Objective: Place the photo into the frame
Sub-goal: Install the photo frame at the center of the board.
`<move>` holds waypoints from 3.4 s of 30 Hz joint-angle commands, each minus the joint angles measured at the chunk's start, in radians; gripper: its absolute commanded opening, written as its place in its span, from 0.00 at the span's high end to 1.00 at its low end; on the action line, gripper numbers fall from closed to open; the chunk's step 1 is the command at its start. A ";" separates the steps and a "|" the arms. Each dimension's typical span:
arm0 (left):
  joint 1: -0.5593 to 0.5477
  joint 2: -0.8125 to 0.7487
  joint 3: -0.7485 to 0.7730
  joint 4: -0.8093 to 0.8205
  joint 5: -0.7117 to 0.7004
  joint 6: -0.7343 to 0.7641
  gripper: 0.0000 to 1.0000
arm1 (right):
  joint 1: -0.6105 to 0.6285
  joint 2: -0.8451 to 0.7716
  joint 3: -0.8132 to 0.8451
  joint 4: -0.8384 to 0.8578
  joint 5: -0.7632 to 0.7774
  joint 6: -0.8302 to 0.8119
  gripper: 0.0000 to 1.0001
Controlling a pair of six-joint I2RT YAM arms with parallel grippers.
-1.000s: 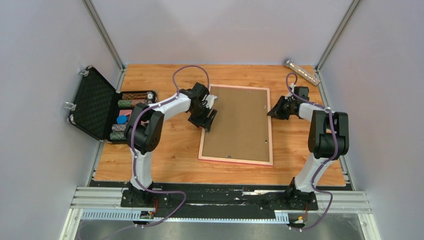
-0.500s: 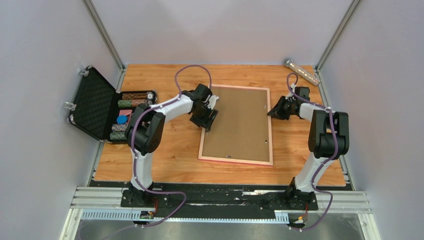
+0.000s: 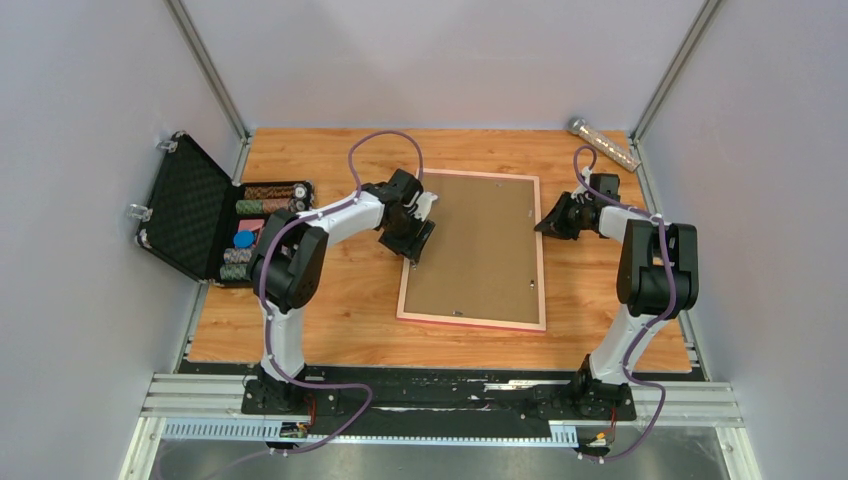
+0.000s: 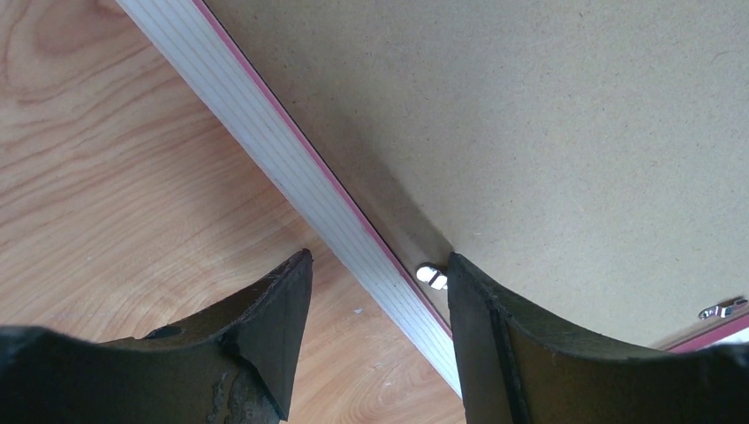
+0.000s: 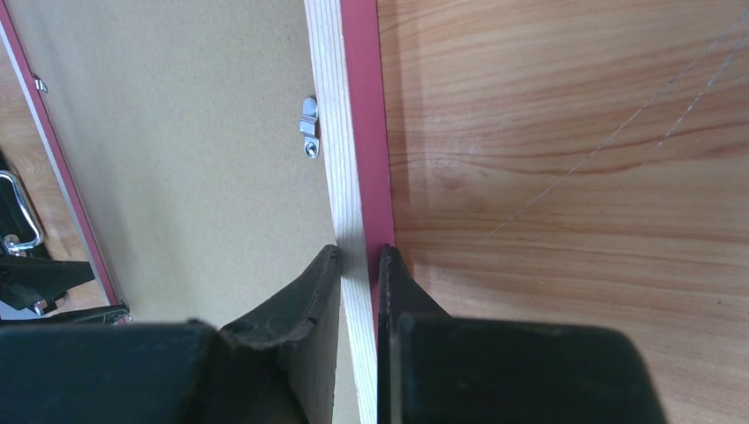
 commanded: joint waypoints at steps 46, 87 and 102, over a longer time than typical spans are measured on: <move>-0.002 -0.070 0.056 -0.005 0.019 0.053 0.26 | -0.010 0.020 0.015 0.042 -0.022 0.017 1.00; -0.004 -0.054 -0.099 0.051 -0.026 0.075 0.37 | -0.019 0.028 0.018 0.042 -0.016 0.015 1.00; -0.003 -0.066 -0.129 0.030 0.020 0.111 0.44 | -0.021 0.028 0.020 0.041 -0.011 0.013 1.00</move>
